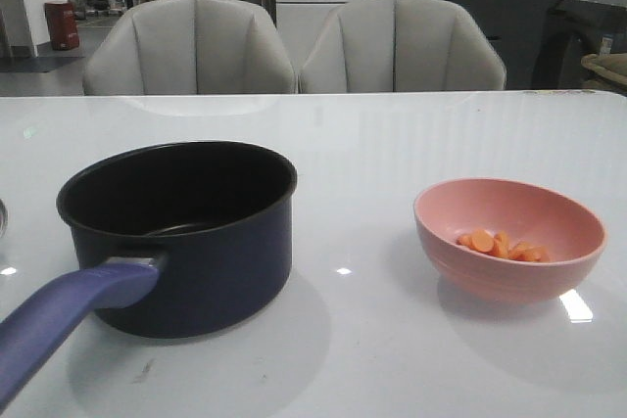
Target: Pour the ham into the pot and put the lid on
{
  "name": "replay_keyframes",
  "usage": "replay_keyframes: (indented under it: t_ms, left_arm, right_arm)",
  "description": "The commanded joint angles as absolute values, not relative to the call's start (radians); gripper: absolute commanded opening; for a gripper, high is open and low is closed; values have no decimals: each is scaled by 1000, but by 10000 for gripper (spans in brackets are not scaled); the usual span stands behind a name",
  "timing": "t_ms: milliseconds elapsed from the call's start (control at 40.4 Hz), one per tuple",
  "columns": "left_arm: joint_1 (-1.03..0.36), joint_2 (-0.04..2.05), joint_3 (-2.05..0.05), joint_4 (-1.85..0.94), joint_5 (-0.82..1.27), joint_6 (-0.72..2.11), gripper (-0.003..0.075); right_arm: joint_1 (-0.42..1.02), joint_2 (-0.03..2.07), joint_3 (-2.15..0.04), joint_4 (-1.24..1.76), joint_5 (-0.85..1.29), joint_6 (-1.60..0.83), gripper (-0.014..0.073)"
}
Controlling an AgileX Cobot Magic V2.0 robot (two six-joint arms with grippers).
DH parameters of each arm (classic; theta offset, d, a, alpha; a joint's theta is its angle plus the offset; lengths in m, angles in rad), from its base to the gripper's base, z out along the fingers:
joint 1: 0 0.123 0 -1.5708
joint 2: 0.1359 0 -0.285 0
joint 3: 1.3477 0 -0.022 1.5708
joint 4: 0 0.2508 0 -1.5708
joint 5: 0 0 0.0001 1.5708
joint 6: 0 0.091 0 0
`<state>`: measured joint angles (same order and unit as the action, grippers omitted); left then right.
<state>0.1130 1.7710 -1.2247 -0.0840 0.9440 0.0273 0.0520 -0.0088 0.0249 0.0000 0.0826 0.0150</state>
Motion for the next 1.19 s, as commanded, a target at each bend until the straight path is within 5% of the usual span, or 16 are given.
replay_keyframes:
  t_ms: [0,570,966,1164]
  left_arm:
    - [116,1746,-1247,-102,942,33,512]
    - [114,1693,-1243,-126,984,47,482]
    - [112,1185,-971,-168,663,52,482]
    - [0,896,-780,-163,452,67,482]
  right_arm:
    - [48,-30,37,-8,0,16,162]
    - [48,-30,37,-8,0,16,162]
    - [48,-30,37,-8,0,16,162]
    - [48,-30,37,-8,0,16,162]
